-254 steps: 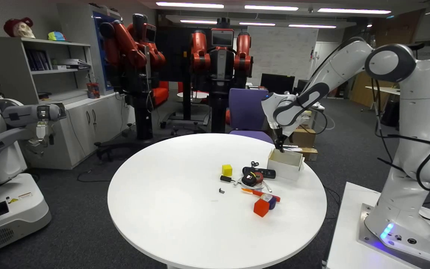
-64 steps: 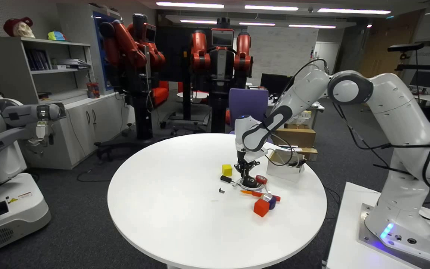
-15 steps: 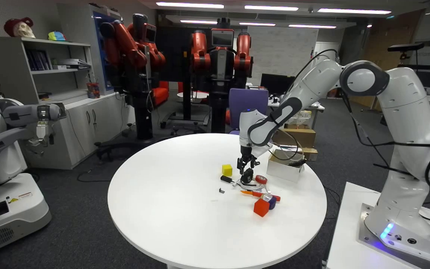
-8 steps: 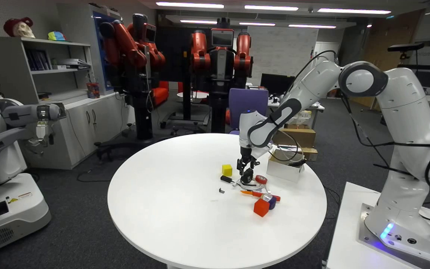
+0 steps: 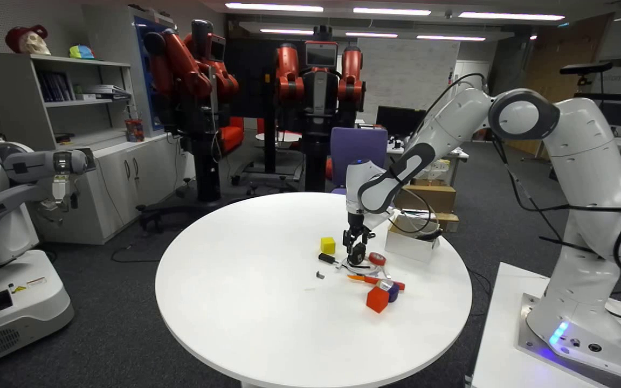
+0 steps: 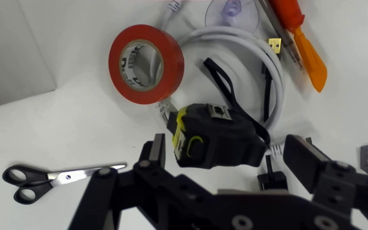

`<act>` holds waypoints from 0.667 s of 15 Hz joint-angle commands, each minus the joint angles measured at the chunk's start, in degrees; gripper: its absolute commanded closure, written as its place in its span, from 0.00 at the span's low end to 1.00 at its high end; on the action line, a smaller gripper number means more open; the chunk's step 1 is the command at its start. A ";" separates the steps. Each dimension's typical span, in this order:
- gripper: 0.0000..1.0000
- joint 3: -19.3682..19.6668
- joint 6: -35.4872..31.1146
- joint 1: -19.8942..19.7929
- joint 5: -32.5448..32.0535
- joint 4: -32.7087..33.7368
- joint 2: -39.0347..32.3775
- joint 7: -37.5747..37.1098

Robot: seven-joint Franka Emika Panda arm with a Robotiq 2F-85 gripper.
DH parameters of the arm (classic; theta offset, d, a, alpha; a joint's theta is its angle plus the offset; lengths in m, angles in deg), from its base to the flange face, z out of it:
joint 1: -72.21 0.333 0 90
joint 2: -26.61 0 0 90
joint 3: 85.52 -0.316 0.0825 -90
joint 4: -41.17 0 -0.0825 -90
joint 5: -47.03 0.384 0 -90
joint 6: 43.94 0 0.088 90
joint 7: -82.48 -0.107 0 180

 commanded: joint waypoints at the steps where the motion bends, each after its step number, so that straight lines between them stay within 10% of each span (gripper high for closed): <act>1: 0.00 0.70 -0.51 0.16 -1.70 -1.32 0.54 -1.51; 10: 0.00 1.02 -1.00 0.61 -1.99 -0.85 -1.08 -1.84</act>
